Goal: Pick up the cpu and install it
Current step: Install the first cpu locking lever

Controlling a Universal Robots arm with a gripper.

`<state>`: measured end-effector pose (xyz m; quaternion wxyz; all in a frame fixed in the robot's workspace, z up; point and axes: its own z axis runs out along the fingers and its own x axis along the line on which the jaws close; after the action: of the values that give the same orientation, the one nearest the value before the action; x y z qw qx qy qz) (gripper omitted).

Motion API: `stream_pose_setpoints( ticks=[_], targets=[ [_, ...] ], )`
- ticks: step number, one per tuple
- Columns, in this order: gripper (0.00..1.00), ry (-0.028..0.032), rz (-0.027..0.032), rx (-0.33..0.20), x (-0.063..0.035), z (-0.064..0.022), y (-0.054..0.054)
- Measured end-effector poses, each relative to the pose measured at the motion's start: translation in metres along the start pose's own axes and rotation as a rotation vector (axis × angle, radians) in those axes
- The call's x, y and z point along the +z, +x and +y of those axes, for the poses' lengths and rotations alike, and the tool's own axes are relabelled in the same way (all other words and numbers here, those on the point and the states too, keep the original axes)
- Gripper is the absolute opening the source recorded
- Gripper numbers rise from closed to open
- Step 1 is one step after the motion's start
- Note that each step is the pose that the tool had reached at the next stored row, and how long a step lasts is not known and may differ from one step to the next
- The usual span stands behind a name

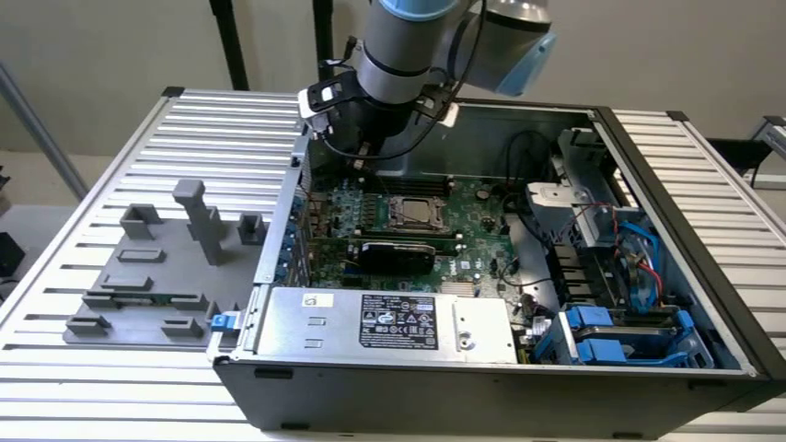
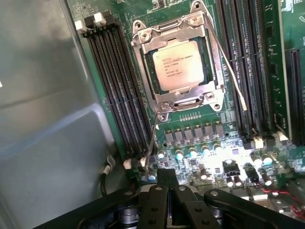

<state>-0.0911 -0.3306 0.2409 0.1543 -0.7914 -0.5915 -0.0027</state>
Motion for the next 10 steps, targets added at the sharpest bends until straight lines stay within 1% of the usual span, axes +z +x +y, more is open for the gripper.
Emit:
stream_pose_setpoints(
  ticks=[1,2,3,4,6,7,10],
  targets=[
    [0.11,0.0023,0.0118,0.002,0.0001,-0.0004,-0.0001],
    [0.11,0.0042,0.0219,0.005,0.0001,-0.0007,-0.0002],
    [0.11,0.005,0.0293,0.01,0.0002,-0.0008,-0.0003],
    [0.11,0.0043,0.0351,0.016,0.0002,-0.0008,-0.0003],
    [0.11,0.0008,0.044,0.03,0.0001,-0.0008,-0.0002],
    [0.11,-0.0012,0.0467,0.038,0.0001,-0.0008,-0.0002],
    [0.11,-0.0041,0.0501,0.048,-0.0002,0.0012,0.0004]
  ],
)
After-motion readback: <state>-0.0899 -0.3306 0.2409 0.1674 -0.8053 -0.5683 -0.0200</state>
